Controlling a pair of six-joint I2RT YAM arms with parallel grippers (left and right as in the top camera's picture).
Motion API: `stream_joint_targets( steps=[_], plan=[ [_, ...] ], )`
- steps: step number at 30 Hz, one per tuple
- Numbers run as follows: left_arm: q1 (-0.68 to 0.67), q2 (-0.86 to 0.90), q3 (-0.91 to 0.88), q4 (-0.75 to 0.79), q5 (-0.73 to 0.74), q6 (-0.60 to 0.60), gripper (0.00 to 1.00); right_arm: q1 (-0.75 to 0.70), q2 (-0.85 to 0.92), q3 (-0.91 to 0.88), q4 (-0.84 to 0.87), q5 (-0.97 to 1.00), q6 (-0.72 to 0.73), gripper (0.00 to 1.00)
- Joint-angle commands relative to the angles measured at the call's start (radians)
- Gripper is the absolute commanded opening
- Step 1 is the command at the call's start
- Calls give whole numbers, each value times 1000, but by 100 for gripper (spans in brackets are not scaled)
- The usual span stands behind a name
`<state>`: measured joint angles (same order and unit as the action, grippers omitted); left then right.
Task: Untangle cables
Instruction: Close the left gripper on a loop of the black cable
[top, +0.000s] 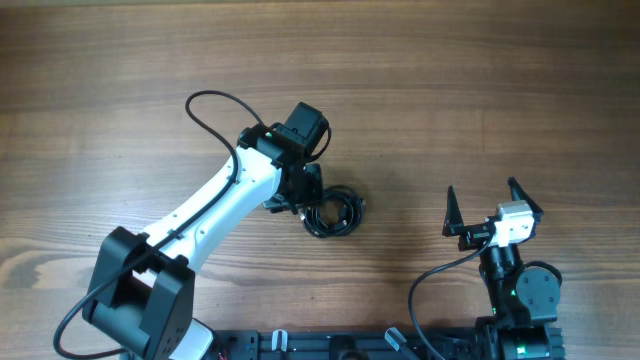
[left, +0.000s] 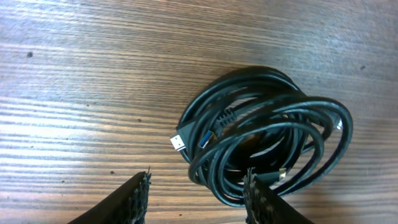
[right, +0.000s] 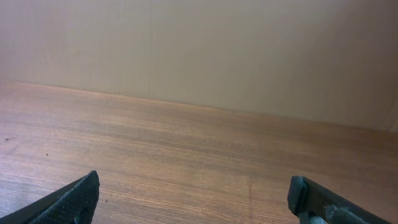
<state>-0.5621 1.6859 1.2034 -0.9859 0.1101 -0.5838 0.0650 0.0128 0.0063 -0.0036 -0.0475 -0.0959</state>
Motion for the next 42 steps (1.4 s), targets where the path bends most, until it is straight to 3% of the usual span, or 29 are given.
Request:
stream_joint_targets(
  steps=[1, 10, 16, 22, 30, 35, 38, 40, 42],
  plan=[
    [-3, 15, -7, 7, 15, 58, 51, -1, -8, 0, 3, -1, -8, 100],
    [-3, 16, -96, 79, -3, 64, 51, -1, -8, 0, 3, -1, -8, 100],
    [-4, 18, -107, 134, 13, 64, 44, -1, -8, 0, 3, -1, -8, 100],
    [-3, 56, -107, 136, 57, 87, 43, -1, -8, 0, 3, -1, -8, 100],
    [-3, 69, -107, 150, 56, 79, 27, -1, -8, 0, 3, -1, -8, 100],
    [-3, 69, -107, 171, 56, 79, 11, -1, -8, 0, 3, -1, -8, 99],
    [-3, 69, -107, 175, 57, 79, 10, -1, -8, 0, 3, -1, -9, 100],
    [-3, 69, -107, 175, 57, 79, 18, -1, -8, 0, 3, -1, -8, 100],
    [-3, 69, -107, 175, 57, 79, 15, -1, -8, 0, 3, -1, -8, 100]
  ],
)
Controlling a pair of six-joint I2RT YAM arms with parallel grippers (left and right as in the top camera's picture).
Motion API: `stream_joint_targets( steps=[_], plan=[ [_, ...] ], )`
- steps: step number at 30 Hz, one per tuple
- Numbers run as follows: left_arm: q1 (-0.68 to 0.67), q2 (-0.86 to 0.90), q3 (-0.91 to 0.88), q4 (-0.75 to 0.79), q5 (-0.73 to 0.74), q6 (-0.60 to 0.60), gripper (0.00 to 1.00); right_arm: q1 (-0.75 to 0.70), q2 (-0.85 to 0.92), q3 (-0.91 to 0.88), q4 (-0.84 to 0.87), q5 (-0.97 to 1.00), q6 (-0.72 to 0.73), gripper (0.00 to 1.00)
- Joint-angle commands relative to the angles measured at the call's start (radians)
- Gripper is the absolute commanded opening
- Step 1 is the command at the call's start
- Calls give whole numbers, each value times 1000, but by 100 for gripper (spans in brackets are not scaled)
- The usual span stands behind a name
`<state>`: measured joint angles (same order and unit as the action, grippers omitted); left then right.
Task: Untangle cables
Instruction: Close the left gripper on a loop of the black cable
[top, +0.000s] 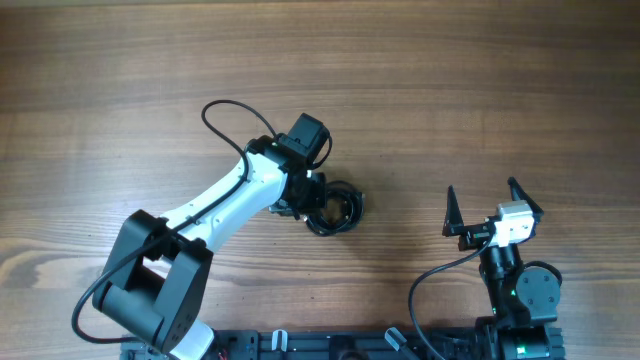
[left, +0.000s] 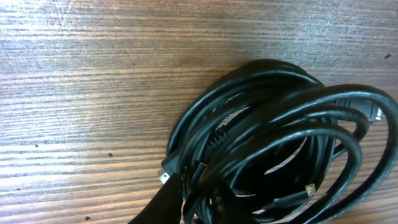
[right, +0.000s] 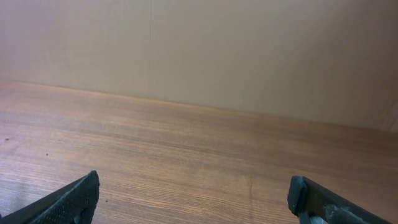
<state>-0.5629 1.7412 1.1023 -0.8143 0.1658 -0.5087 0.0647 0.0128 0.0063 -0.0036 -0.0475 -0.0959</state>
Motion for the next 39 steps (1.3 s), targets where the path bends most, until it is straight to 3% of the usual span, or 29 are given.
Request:
stream_joint_targets(
  steps=[1, 39],
  plan=[
    [-3, 13, -6, 4, 1, 4, 4, 0, -8, 0, 3, -1, -9, 100],
    [-2, -123, 11, 10, 53, 0, 4, 0, -8, 0, 3, -1, -8, 100]
  ],
)
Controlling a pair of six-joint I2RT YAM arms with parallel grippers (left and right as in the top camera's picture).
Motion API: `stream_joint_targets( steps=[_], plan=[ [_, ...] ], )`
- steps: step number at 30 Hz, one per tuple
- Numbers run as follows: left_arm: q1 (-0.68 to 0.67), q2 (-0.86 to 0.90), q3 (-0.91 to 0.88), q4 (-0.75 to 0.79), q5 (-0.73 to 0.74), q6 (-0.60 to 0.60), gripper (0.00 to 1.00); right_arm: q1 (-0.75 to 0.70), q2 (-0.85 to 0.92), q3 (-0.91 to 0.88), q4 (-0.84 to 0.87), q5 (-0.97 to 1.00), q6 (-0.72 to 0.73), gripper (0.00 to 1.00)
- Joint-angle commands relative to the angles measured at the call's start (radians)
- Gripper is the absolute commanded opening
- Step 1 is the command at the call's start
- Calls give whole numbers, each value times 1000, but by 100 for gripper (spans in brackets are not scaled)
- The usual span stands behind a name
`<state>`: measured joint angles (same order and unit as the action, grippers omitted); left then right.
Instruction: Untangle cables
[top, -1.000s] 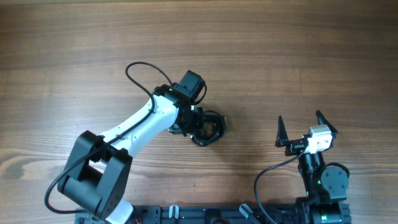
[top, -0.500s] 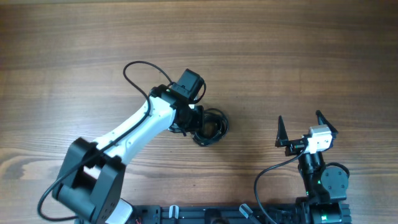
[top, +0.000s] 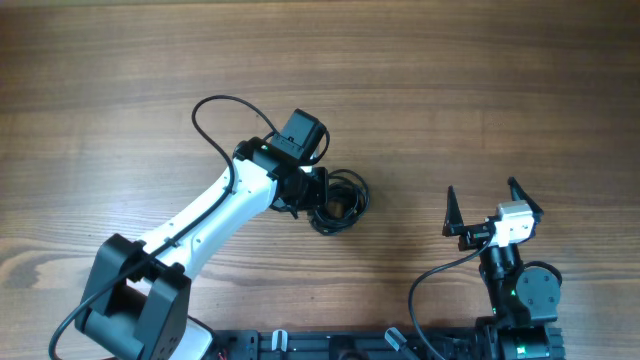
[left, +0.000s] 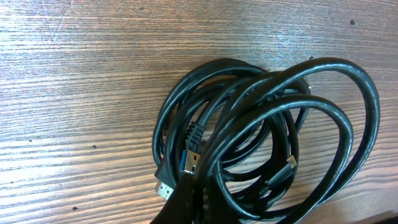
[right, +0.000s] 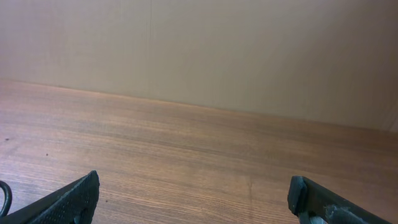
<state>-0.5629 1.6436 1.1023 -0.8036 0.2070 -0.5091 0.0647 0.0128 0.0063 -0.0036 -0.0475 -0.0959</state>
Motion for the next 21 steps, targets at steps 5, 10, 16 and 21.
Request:
stream_joint_targets(
  steps=[5, 10, 16, 21],
  plan=[
    [-2, -25, 11, 0, 2, 0, 4, 0, -8, 0, 3, -1, -8, 100],
    [-2, -25, 11, 0, -18, -2, 4, 0, -8, 0, 3, -1, -8, 100],
    [-2, -25, 11, 0, -44, -26, 4, 0, -8, 0, 3, -1, -8, 100],
    [-2, -24, 11, -1, -44, -26, 4, 0, -8, 0, 3, -1, -8, 100]
  ],
)
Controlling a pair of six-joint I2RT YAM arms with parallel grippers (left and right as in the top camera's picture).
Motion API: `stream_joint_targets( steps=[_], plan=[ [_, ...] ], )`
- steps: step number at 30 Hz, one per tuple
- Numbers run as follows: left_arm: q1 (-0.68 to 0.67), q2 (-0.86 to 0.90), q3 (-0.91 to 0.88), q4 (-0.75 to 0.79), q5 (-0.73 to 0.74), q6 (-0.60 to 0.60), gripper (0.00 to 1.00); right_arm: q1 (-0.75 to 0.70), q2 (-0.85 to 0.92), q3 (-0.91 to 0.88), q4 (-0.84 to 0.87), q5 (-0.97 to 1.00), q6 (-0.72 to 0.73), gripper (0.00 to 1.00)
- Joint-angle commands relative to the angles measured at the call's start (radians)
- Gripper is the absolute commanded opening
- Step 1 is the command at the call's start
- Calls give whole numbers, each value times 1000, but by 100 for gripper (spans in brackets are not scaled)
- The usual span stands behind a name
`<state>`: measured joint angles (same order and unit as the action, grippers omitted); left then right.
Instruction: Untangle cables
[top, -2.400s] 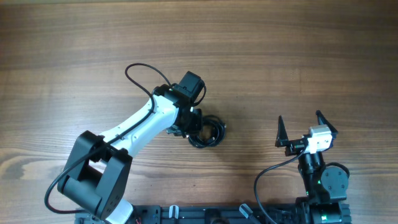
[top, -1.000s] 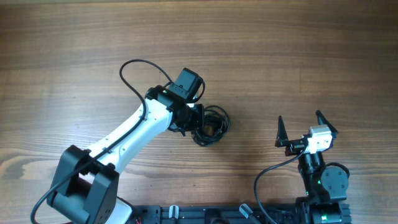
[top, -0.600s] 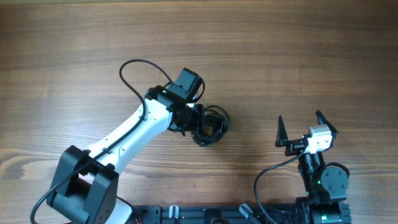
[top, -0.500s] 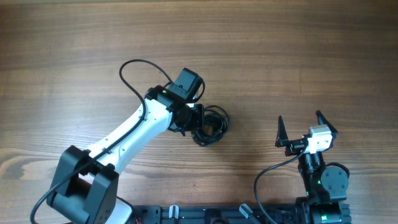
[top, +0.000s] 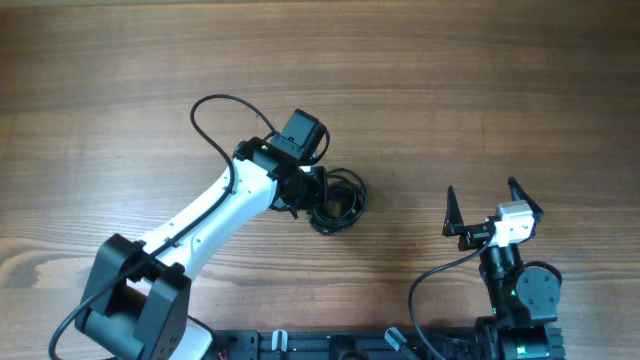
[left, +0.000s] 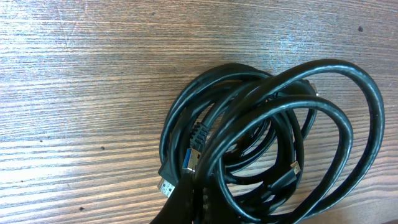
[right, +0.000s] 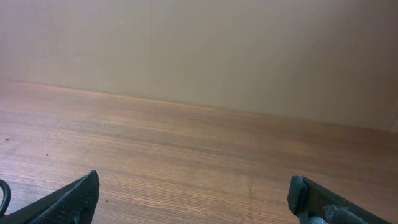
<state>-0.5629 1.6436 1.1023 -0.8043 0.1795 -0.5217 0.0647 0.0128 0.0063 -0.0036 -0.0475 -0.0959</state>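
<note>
A tangle of black cables (top: 338, 200) lies near the middle of the wooden table (top: 480, 90). In the left wrist view the coil (left: 267, 137) shows a blue-tipped plug (left: 190, 158) and a silver plug (left: 164, 187) at its lower left. My left gripper (left: 196, 198) is shut on strands of the coil at its left side, and sits at the coil's left edge in the overhead view (top: 308, 196). My right gripper (top: 492, 208) stands open at the right, well away from the cables, its fingers (right: 71, 199) spread wide over bare table.
The left arm's own black lead (top: 215, 125) loops over the table behind the arm. A sliver of black cable (right: 3, 196) shows at the left edge of the right wrist view. A pale wall (right: 199, 50) rises beyond the far table edge.
The cable coil sits slightly lower in the left wrist view; otherwise nothing has visibly changed. The right arm is still.
My left gripper was open just short of the coil's left side. Then it had closed in on the coil's strands. Later the bundle was pulled up looser with loops standing out to the right, and it stays so now. The right gripper stayed open and still throughout.
</note>
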Motion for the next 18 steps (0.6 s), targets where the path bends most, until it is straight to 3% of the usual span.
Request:
stream_joint_targets(
  steps=[1, 18],
  plan=[
    [-2, -24, 11, -2, -16, -14, 4, 0, -8, 0, 3, -1, -8, 100],
    [-2, -24, 10, -22, -16, -14, 4, 0, -8, 0, 3, -1, -8, 100]
  ],
)
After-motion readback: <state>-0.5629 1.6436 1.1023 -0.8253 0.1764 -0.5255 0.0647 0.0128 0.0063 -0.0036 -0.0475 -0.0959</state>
